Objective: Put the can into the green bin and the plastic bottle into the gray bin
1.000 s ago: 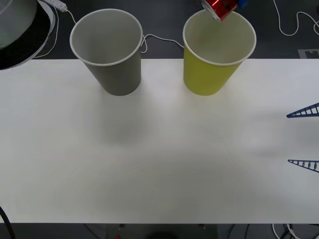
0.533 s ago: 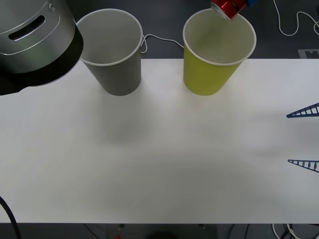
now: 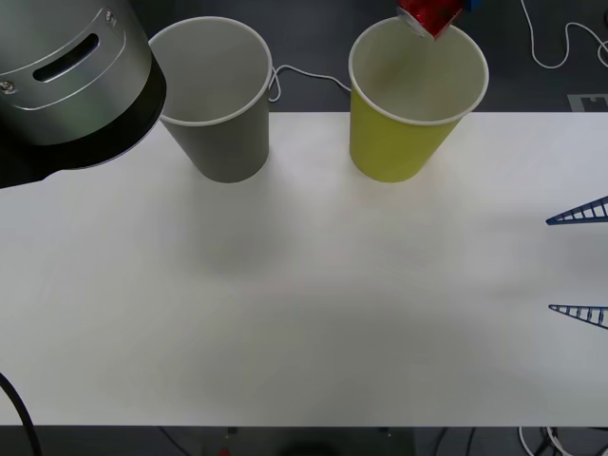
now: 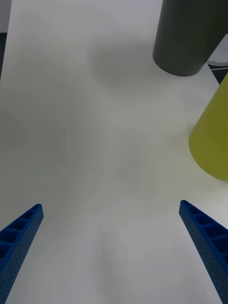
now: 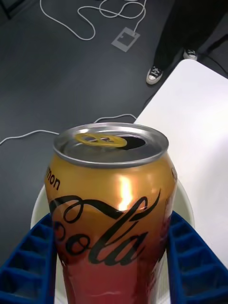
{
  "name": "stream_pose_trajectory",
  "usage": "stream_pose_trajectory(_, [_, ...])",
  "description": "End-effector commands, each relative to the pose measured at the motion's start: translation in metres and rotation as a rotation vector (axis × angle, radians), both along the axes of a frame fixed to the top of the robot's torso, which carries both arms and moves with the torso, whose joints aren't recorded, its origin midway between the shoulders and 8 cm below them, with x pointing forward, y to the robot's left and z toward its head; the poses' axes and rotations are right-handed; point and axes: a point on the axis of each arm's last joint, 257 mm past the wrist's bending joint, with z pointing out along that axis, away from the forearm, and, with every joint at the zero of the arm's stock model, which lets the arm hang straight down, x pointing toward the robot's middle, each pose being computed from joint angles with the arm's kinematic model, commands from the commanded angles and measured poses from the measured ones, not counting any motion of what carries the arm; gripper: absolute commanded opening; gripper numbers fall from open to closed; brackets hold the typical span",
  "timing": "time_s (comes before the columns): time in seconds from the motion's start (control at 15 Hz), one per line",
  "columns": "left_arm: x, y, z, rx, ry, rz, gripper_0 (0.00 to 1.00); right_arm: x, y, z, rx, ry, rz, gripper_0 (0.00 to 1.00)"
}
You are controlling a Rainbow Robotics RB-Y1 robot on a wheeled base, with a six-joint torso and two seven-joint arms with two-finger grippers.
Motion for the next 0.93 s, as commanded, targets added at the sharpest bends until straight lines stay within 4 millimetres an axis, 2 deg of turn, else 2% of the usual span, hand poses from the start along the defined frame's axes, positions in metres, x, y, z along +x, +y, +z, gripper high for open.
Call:
stream_pose_trajectory(0.07, [-0.007,0.001,-0.014,0.042,0.019,-0.037,1.00,0.000,0.000,0.000,0.000,0.000,0.000,1.00])
stream_pose_trajectory(0.27, [-0.014,0.003,-0.017,0.064,0.039,-0.067,1.00,0.000,0.000,0.000,0.000,0.000,0.000,1.00])
stream_pose_trajectory(0.4, [-0.023,0.007,-0.009,0.027,0.083,-0.094,1.00,0.000,0.000,0.000,0.000,0.000,0.000,1.00])
stream_pose_trajectory(0.53, [-0.030,0.021,-0.001,0.031,0.109,-0.128,1.00,0.000,0.000,0.000,0.000,0.000,0.000,1.00])
stream_pose_trajectory(0.67, [-0.035,0.042,0.011,0.024,0.135,-0.160,1.00,0.000,0.000,0.000,0.000,0.000,0.000,1.00])
stream_pose_trajectory(0.93, [-0.044,0.087,0.020,-0.013,0.190,-0.212,1.00,0.000,0.000,0.000,0.000,0.000,0.000,1.00])
